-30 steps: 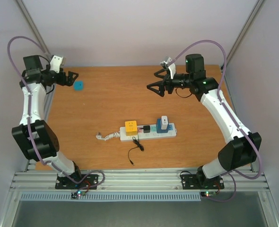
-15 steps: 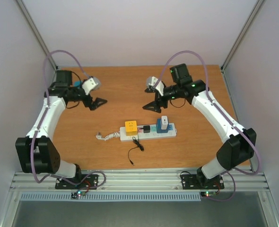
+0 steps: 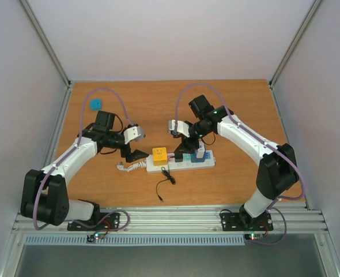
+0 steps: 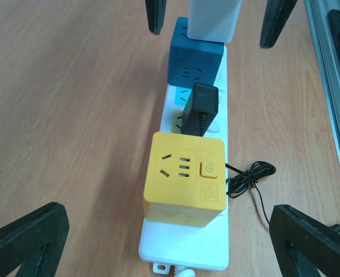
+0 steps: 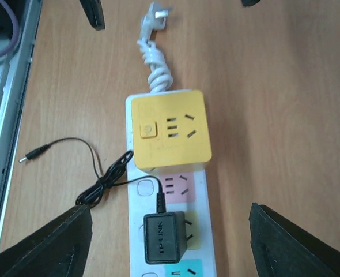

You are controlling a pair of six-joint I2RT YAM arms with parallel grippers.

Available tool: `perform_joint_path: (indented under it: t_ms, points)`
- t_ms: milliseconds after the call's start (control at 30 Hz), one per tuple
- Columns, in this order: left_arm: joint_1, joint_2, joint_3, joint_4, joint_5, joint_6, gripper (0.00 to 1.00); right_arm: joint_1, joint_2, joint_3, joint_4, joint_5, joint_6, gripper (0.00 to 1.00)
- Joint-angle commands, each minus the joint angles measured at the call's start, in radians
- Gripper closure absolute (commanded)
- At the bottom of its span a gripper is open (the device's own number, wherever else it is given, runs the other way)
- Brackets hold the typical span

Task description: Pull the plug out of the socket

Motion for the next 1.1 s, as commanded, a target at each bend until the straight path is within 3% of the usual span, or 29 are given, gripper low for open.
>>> perform_joint_path:
  t_ms: [0,533,1067]
  points:
    - [-0.041,-0.012,-0.060,0.165,0.023,0.023,0.03,0.021,0.027,-0.041,0.025,0.070,-0.044,0.26]
    - [-0.114,0.078,-0.140,0.342,-0.016,0.008,0.09,0.099,0.071,-0.127,0.083,0.210,-0.001,0.35]
    - [-0.157,0.121,-0.112,0.270,-0.063,0.103,0.11,0.116,0.073,-0.143,0.075,0.304,-0.006,0.44]
